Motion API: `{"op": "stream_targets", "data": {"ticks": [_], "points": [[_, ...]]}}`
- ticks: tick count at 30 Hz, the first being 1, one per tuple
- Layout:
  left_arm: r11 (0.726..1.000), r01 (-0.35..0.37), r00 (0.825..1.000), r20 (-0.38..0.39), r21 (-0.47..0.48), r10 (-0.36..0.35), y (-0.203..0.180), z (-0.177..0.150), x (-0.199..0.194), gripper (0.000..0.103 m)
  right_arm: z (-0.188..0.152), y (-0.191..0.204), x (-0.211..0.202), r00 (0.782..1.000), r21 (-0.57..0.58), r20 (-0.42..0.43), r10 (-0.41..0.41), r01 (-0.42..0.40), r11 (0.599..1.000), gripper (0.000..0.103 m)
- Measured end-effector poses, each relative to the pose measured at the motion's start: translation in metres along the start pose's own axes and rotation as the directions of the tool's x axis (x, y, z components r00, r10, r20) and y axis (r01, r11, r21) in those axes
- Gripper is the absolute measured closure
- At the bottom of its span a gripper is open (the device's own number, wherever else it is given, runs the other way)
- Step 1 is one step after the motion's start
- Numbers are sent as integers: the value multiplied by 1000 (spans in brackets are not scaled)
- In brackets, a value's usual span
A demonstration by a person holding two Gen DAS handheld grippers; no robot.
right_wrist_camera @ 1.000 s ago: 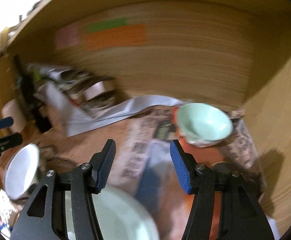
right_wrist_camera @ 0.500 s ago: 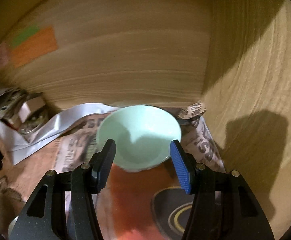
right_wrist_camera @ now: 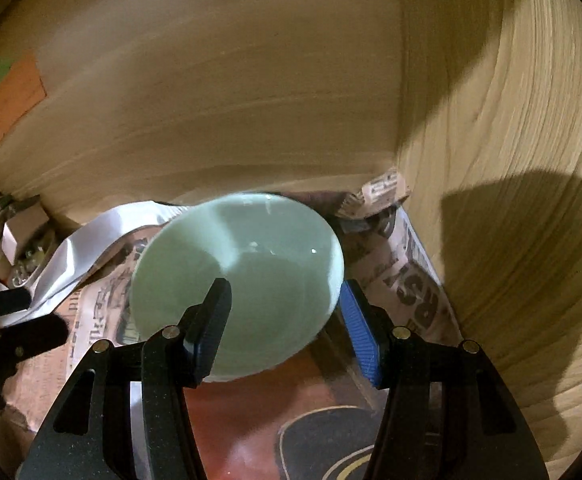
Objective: Organize plates and bowls
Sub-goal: 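Move both tools to the mint green bowl and grip its rim, then lift the mint green bowl with both tools and carry it toward the bowl stack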
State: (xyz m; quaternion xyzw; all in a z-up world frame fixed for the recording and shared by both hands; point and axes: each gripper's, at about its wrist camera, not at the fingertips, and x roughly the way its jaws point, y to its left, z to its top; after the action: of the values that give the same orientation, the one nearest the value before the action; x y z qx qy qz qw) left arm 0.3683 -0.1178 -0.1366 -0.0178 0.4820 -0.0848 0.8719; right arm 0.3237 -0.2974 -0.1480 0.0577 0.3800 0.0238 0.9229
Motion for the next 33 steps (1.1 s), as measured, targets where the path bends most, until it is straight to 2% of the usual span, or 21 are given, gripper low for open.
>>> {"op": "stream_targets", "data": {"ticks": [4, 5, 12, 13, 16, 21, 25, 29, 33], "points": [[1000, -4, 1000, 5, 3, 4, -7, 12, 12, 23, -1, -1, 7, 1000, 0, -16, -4, 4, 1000, 50], [1000, -7, 1000, 5, 6, 7, -9, 15, 15, 28, -2, -2, 9, 1000, 3, -21, -2, 2, 1000, 50], [1000, 2, 1000, -28, 26, -1, -20, 32, 45, 48, -5, -7, 19, 999, 22, -43, -14, 15, 1000, 69], [999, 1, 999, -35, 33, 0, -22, 33, 49, 55, -5, -9, 20, 999, 29, -43, -16, 17, 999, 71], [998, -1, 998, -61, 57, 4, -29, 36, 61, 64, -6, -13, 21, 999, 51, -46, -3, 6, 999, 74], [995, -25, 998, -63, 95, 31, -38, 41, 74, 73, -7, -14, 24, 999, 43, -49, -13, 15, 999, 75], [993, -14, 997, -80, 119, 24, -48, 46, 87, 88, -8, -12, 24, 999, 32, -44, -17, 18, 999, 75], [989, -30, 996, -74, 142, 41, -53, 44, 86, 89, -11, -7, 23, 999, 51, -46, 10, -7, 999, 76], [991, -30, 995, -89, 133, 42, -49, 40, 79, 89, -12, -12, 22, 996, 83, -58, 71, -66, 994, 80]]}}
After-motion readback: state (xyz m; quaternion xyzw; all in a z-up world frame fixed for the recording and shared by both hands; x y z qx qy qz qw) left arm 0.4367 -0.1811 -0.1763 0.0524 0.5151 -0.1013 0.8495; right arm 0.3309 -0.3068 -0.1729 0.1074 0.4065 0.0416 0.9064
